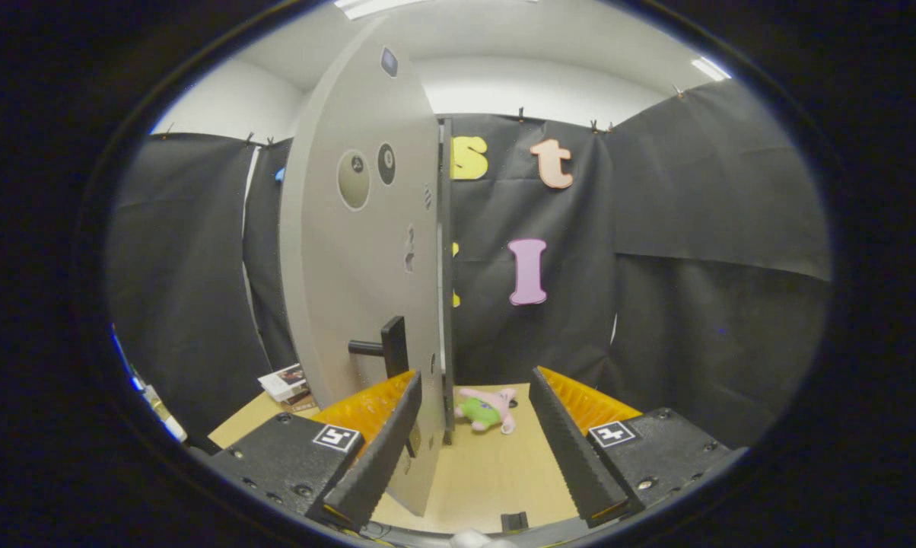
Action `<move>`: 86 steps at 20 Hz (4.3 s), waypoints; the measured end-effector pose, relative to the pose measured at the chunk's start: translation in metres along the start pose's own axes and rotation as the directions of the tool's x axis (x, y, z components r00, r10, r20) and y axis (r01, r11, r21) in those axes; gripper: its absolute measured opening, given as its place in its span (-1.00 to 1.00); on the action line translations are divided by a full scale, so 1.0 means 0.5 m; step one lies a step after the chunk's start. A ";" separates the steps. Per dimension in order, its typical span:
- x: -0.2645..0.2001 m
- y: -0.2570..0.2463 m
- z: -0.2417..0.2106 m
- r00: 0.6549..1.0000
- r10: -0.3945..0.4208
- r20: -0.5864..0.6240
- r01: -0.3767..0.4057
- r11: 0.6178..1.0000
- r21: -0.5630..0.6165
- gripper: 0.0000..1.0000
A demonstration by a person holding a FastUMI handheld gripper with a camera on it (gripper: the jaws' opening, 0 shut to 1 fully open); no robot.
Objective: Open the shoe cabinet door, grab the shoes and put them into the shoe cabinet, then close the shoe cabinet door.
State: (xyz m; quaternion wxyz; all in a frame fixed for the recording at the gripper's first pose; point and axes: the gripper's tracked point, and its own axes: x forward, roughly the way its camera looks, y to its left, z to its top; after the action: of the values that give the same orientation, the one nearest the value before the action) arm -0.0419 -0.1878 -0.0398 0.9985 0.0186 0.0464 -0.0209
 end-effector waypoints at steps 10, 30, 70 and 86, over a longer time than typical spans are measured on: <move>0.038 0.211 -0.012 0.998 0.059 -0.016 -0.059 0.998 -0.021 0.90; 0.139 0.499 -0.013 0.974 0.225 -0.011 -0.225 0.974 -0.015 0.97; 0.038 0.139 0.156 0.987 -0.098 0.124 0.097 0.995 0.014 0.97; 0.015 0.133 0.161 0.984 -0.112 0.136 0.110 0.994 0.020 0.97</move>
State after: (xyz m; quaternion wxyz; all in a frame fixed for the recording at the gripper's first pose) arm -0.0241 -0.1251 0.0421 0.9965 0.0207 -0.0212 -0.0779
